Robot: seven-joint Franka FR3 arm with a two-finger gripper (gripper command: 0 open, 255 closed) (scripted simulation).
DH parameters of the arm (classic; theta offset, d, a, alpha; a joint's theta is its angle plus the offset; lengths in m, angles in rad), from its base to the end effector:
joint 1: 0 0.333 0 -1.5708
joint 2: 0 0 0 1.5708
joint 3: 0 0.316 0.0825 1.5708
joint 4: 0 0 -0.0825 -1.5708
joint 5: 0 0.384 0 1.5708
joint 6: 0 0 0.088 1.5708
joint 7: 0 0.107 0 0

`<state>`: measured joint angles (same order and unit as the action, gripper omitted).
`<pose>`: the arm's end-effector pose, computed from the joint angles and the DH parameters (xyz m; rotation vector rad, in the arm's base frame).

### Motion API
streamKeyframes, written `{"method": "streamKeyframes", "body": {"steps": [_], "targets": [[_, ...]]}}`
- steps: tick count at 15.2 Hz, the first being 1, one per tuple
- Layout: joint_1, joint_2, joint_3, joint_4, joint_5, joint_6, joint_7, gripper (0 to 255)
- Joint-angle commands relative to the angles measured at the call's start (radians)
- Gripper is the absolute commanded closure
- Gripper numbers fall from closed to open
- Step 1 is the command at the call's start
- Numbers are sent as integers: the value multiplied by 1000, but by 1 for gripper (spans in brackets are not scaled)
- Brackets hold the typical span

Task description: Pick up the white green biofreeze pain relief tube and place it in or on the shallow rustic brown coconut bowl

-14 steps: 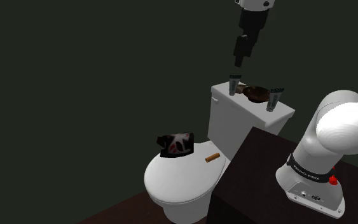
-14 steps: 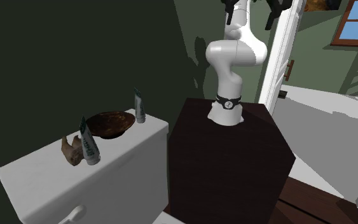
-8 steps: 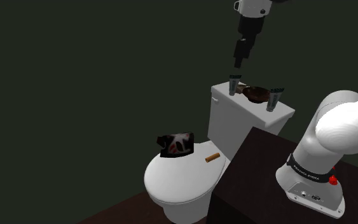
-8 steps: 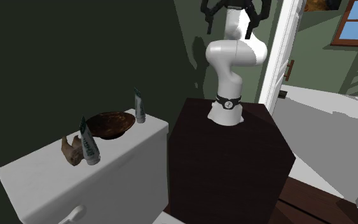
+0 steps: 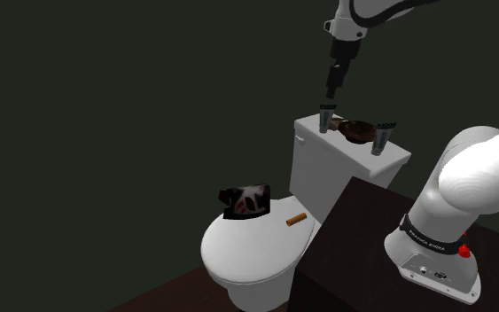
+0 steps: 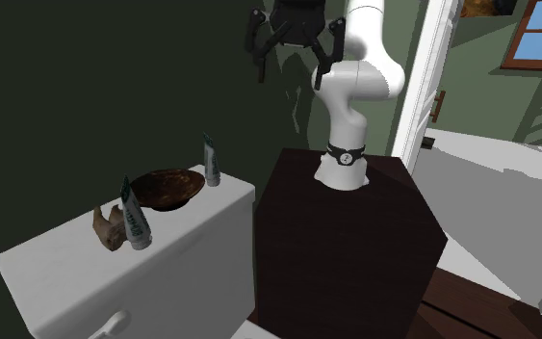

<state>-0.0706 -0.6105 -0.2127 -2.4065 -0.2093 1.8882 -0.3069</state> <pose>0.3582 -0.1306 0.5296 3.0352 0.1721 0.0903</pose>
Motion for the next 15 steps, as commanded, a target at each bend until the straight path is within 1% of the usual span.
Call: {"method": "streamKeyframes", "body": {"steps": [1, 5, 8, 11, 15], "targets": [[-7, 52, -49, 13, -13, 47, -59, 0], [-8, 170, -136, 57, -13, 130, -167, 0], [-4, 271, -199, 104, 8, 188, -255, 0], [2, 382, -259, 164, 50, 238, -353, 0], [1, 545, -324, 264, 145, 288, -498, 0]]}}
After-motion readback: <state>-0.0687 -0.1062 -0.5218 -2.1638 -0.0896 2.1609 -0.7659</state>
